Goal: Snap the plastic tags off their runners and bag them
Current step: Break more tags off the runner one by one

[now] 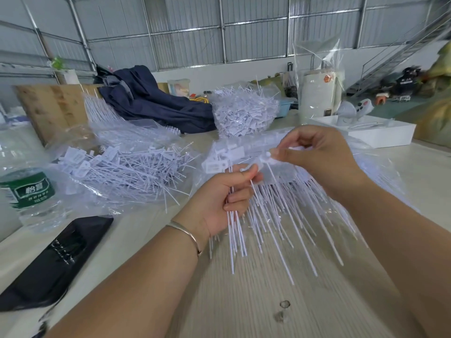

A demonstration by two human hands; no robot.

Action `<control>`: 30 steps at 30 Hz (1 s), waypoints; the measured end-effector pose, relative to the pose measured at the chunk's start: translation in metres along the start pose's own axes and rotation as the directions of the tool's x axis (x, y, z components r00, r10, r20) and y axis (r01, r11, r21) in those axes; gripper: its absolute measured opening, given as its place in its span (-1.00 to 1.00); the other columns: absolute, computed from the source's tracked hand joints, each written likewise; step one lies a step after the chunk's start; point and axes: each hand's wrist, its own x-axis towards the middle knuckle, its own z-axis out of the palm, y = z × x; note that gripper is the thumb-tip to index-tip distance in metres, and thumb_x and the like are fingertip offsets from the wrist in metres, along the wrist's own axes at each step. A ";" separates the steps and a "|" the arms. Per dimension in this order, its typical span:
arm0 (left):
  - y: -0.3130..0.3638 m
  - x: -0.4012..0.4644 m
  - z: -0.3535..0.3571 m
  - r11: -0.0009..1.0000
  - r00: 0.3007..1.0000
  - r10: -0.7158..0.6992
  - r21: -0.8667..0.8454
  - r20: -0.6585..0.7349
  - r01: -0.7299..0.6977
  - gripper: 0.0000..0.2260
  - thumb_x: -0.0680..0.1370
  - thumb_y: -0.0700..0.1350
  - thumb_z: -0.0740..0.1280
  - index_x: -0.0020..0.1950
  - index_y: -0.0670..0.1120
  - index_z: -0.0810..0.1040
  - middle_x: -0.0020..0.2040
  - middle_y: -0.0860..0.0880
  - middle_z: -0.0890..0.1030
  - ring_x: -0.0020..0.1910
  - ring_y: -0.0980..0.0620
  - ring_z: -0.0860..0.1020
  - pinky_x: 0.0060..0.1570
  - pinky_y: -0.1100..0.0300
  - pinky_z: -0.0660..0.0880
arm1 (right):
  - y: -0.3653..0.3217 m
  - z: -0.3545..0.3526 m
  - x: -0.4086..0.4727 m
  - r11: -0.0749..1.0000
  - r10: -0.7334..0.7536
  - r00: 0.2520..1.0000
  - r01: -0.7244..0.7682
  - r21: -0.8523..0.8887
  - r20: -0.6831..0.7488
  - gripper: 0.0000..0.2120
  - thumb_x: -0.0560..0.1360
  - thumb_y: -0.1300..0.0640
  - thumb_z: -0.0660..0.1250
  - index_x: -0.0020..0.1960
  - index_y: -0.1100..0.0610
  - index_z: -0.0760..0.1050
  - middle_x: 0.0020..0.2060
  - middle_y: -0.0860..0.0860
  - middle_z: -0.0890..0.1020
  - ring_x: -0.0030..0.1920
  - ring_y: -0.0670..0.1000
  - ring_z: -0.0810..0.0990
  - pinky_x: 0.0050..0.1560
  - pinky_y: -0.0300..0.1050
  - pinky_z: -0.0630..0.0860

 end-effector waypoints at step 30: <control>-0.008 0.008 -0.003 0.966 0.966 -0.019 0.243 -0.259 0.084 -0.97 0.54 -0.17 0.38 -0.10 -0.09 0.55 -0.36 0.01 0.47 -0.60 0.18 0.16 -0.67 0.37 0.08 | 0.028 0.004 -0.009 0.960 0.276 0.933 -0.280 -0.013 0.232 -0.95 0.44 0.23 0.47 -0.11 0.16 0.70 -0.36 0.05 0.68 -0.34 -0.14 0.57 -0.25 -0.35 0.46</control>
